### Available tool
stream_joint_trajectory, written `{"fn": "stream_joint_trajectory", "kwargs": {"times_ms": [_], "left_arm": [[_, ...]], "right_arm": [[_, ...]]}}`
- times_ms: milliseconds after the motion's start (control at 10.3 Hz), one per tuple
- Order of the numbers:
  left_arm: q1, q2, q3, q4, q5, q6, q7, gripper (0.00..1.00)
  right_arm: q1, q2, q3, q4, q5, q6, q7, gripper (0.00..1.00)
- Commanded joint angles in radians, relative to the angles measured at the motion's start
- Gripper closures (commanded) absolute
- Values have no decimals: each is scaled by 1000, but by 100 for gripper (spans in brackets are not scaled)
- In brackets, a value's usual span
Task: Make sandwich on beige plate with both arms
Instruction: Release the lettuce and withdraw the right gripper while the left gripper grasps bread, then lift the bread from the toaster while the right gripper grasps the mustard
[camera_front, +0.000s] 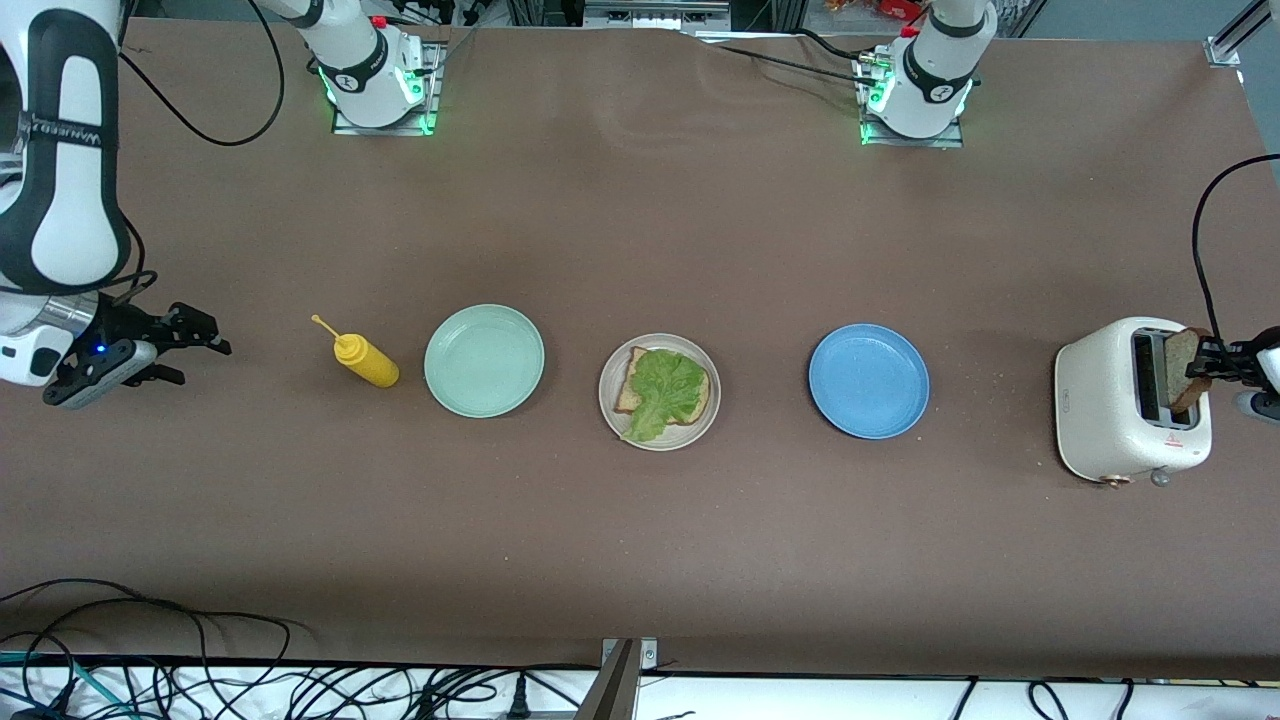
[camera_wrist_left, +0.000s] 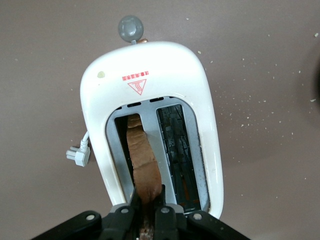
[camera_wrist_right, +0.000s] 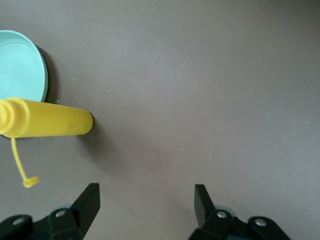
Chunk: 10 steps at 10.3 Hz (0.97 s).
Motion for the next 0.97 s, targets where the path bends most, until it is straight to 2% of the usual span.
{"fn": "stream_joint_trajectory", "kwargs": {"times_ms": [0, 194, 388, 678, 872], "left_arm": [[-2, -10, -12, 30, 86, 2, 45, 100], [-26, -10, -18, 85, 134, -10, 45, 100], [-32, -11, -19, 140, 135, -41, 67, 100], [-57, -11, -22, 237, 116, -153, 71, 100], [-78, -11, -24, 283, 95, -225, 74, 100]], "right_arm": [[-13, 31, 9, -30, 175, 4, -245, 15], [-26, 67, 9, -37, 298, -51, -458, 16], [-65, 113, 11, -37, 396, -164, -652, 16], [-114, 233, 14, -33, 585, -354, -991, 16], [-158, 317, 34, -24, 715, -500, -1123, 16]]}}
